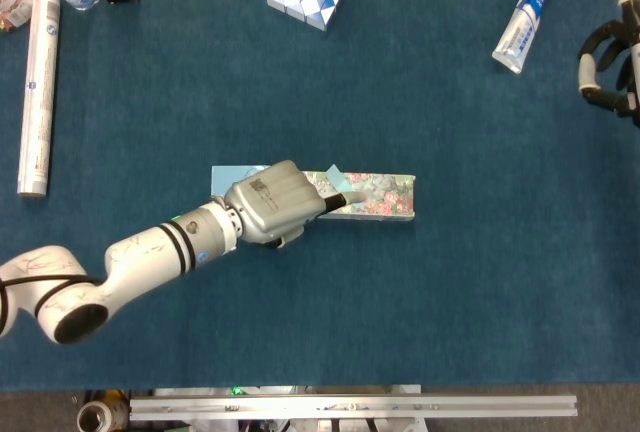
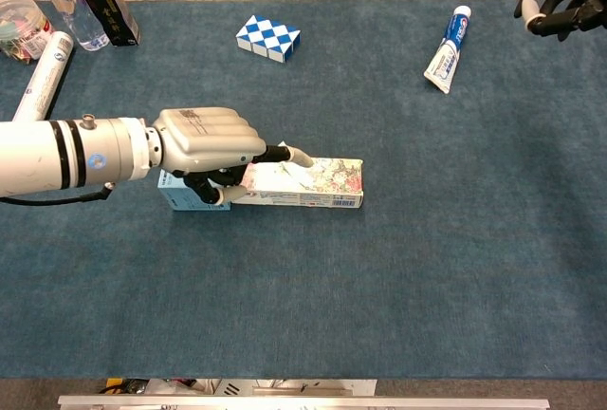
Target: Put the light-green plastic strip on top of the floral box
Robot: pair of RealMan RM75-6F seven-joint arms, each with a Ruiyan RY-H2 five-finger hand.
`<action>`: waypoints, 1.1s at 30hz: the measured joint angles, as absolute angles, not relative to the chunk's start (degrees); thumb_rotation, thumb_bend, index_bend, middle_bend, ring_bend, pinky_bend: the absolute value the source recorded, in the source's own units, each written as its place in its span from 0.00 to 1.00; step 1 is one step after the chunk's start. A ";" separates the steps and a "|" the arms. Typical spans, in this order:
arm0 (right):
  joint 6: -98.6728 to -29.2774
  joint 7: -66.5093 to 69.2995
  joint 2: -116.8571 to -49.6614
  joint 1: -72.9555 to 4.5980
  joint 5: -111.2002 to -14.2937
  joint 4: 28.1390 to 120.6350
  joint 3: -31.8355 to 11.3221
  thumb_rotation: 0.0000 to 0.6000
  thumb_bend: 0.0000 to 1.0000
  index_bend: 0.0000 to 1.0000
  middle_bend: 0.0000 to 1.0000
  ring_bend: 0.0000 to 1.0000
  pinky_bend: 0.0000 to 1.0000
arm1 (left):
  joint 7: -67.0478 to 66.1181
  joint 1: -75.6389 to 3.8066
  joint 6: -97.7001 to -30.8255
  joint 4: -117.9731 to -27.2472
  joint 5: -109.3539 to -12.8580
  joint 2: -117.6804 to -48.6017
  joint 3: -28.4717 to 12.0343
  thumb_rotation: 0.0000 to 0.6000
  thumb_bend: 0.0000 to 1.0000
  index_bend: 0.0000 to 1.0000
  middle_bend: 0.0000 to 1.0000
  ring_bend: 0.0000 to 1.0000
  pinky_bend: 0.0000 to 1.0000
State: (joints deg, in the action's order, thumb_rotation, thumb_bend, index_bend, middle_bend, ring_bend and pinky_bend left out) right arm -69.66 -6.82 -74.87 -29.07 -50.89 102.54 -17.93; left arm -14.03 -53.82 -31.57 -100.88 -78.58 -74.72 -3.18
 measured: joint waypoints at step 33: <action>-68.73 -5.31 -74.73 -27.65 -51.02 101.28 -18.33 1.00 0.47 0.06 0.53 0.54 0.65 | -34.00 -62.32 -37.64 -100.85 -56.73 -80.49 3.48 1.00 1.00 0.08 1.00 1.00 1.00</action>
State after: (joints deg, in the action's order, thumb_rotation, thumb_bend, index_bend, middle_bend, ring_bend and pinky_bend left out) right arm -68.73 -5.31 -74.73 -27.65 -51.02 101.28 -18.33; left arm -34.00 -62.32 -37.64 -100.85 -56.73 -80.49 3.48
